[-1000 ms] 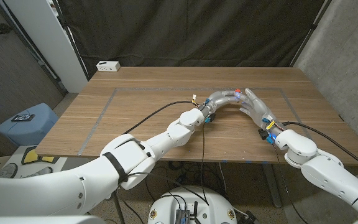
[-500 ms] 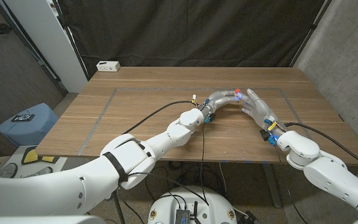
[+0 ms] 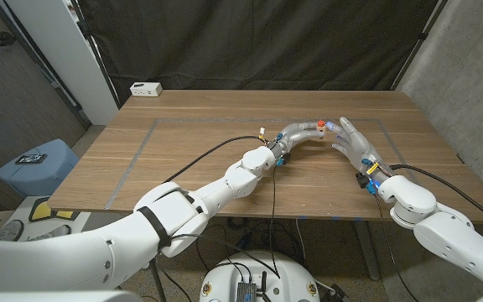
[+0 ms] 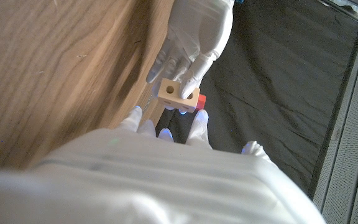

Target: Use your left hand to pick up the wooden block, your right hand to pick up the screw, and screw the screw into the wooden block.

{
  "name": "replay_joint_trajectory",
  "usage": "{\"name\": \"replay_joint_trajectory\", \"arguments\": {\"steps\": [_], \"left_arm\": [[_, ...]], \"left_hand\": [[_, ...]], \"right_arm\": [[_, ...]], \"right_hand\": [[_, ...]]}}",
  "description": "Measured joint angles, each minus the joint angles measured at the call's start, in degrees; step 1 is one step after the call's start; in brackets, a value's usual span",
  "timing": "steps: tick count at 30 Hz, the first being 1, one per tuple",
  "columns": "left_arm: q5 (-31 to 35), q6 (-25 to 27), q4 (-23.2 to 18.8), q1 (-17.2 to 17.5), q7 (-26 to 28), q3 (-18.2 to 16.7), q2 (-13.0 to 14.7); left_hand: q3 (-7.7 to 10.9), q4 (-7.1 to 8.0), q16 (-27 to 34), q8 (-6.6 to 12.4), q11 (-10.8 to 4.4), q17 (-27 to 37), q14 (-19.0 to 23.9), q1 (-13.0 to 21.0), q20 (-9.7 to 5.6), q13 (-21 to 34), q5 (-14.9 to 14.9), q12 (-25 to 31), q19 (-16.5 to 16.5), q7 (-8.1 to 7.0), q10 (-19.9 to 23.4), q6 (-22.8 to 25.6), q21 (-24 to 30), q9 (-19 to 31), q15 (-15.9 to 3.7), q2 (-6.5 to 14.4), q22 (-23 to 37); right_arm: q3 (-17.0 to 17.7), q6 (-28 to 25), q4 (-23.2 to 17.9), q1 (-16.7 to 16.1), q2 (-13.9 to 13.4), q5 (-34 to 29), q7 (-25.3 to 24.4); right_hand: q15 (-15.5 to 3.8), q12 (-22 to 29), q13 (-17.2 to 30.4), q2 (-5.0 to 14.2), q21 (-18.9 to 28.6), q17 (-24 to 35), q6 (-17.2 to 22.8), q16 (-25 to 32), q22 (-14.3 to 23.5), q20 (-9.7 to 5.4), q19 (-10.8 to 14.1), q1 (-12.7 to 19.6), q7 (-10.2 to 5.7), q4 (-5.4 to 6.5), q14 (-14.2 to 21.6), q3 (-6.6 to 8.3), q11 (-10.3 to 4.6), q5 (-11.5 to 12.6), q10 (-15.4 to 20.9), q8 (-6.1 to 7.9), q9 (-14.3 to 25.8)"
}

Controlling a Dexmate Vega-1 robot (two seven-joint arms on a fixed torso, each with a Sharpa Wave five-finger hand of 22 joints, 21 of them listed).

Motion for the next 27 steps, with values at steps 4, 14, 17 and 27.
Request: {"name": "replay_joint_trajectory", "arguments": {"steps": [4,14,17,27], "left_arm": [[0.07,0.23,-0.57,0.19,0.14,0.06,0.27],[0.20,0.57,-1.65,0.47,0.35,0.23,0.66],[0.25,0.66,-1.98,0.58,0.43,0.27,0.78],[0.37,1.19,-2.89,0.90,0.71,0.37,1.09]], "left_hand": [[0.01,0.01,0.00,-0.27,0.00,0.00,0.00,0.00,0.00,0.00,-0.05,-0.02,0.00,0.19,0.00,0.19,0.00,-0.01,0.00,0.00,0.00],[0.01,0.01,0.00,-0.14,-0.01,-0.01,0.00,-0.01,0.00,0.00,0.11,-0.26,0.00,0.19,-0.01,0.19,0.00,-0.04,0.00,-0.01,0.31],[0.01,0.01,0.00,-0.14,-0.21,-0.01,0.00,-0.01,0.00,0.00,0.11,-0.36,0.00,0.18,-0.21,0.19,0.00,-0.04,0.00,-0.01,0.31],[0.02,0.01,0.00,-0.15,-0.21,-0.01,-0.01,-0.02,0.00,0.00,0.11,-0.57,0.00,0.17,-0.21,0.18,0.00,-0.03,0.00,-0.02,0.30]], "right_arm": [[0.10,-0.04,0.39,0.36,0.16,-0.11,0.00],[0.03,-0.07,1.47,1.44,0.60,-0.33,0.52],[-0.12,-0.07,1.82,1.81,0.69,-0.36,0.80],[-1.10,0.08,3.30,3.53,0.93,-0.44,2.12]], "right_hand": [[0.00,0.00,0.00,0.00,0.00,0.00,-0.84,0.00,0.00,0.00,0.00,0.00,-0.53,0.00,0.00,0.00,0.00,0.00,0.00,-0.22,0.00],[0.00,0.00,0.00,0.00,0.00,0.00,-2.40,0.00,0.00,0.00,0.00,0.00,-0.73,0.00,0.00,0.00,0.00,0.00,0.00,-0.85,0.00],[0.00,0.00,0.00,0.00,0.00,0.00,-2.40,0.00,0.00,0.00,0.00,0.00,-0.72,0.00,0.00,0.00,0.00,0.00,0.00,-0.85,0.01],[0.00,-0.23,0.00,0.00,0.00,0.00,-3.41,0.00,0.00,0.42,-0.42,0.00,-0.52,0.00,0.00,0.00,0.64,0.00,0.01,-1.07,0.01]]}}
